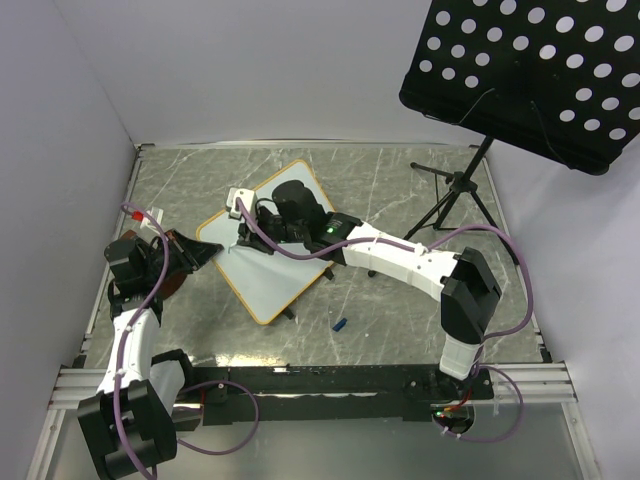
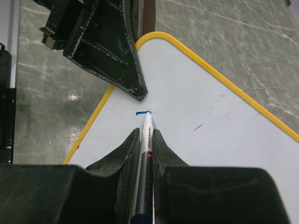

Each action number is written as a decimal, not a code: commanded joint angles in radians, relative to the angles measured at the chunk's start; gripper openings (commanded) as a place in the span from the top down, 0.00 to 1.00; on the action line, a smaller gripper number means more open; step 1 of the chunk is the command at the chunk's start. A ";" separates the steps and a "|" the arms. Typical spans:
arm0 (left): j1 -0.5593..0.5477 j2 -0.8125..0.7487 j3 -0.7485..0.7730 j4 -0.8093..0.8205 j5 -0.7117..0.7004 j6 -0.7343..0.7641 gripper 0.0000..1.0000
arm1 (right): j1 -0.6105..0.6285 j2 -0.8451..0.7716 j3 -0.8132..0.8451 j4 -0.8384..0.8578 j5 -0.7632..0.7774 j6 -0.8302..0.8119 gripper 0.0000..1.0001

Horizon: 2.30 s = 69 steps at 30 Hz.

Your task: Write a sentence on the whiteboard

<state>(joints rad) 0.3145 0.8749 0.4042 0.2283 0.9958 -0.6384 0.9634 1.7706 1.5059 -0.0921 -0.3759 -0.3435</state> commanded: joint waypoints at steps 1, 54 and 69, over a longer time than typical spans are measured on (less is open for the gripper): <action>-0.002 -0.010 0.012 0.080 0.006 0.089 0.99 | -0.005 -0.005 0.039 -0.017 -0.063 -0.022 1.00; 0.000 -0.007 0.008 0.085 0.014 0.086 0.99 | -0.068 -0.036 0.065 -0.104 -0.123 0.032 1.00; 0.000 -0.005 0.008 0.088 0.020 0.083 0.99 | -0.068 0.009 0.088 -0.121 -0.156 0.031 1.00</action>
<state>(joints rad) 0.3145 0.8749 0.4042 0.2417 1.0027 -0.6361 0.8921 1.7699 1.5627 -0.2302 -0.5106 -0.3214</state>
